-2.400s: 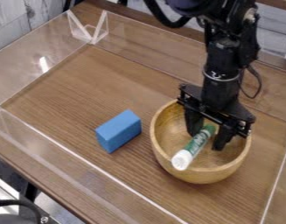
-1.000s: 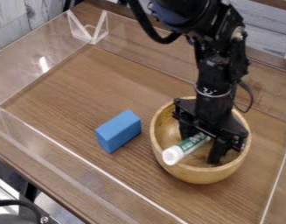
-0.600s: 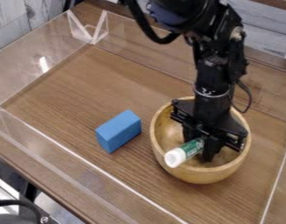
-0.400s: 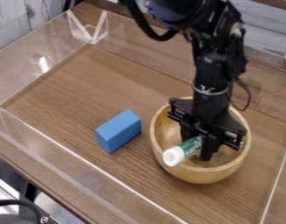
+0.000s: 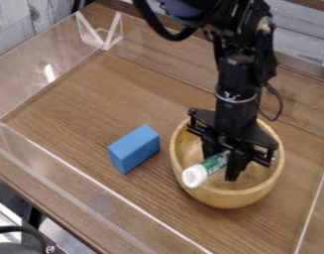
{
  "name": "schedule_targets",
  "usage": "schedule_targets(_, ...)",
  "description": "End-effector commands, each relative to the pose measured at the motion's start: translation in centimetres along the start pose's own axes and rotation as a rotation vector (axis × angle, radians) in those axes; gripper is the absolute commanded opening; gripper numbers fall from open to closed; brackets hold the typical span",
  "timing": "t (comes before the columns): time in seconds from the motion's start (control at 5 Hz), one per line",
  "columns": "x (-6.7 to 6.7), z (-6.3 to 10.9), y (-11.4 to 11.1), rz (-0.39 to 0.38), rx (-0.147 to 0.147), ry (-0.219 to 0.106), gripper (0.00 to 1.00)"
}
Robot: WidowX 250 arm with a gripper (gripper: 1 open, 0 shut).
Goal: Remove the green marker from inside the brown bowl and put it on the table
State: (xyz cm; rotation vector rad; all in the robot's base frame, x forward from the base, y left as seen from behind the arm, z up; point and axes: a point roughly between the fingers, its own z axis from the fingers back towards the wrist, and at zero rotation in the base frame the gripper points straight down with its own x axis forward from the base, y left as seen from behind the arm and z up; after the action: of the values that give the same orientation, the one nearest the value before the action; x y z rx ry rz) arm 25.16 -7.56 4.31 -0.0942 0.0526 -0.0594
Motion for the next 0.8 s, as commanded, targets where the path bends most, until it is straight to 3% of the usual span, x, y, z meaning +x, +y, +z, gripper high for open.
schedule_targets(0.0,0.68,1.47,-0.06,0.012,-0.025,-0.070,0.00)
schedule_targets(0.6,0.61,1.80,0.17,0.038,-0.038,-0.072,0.00)
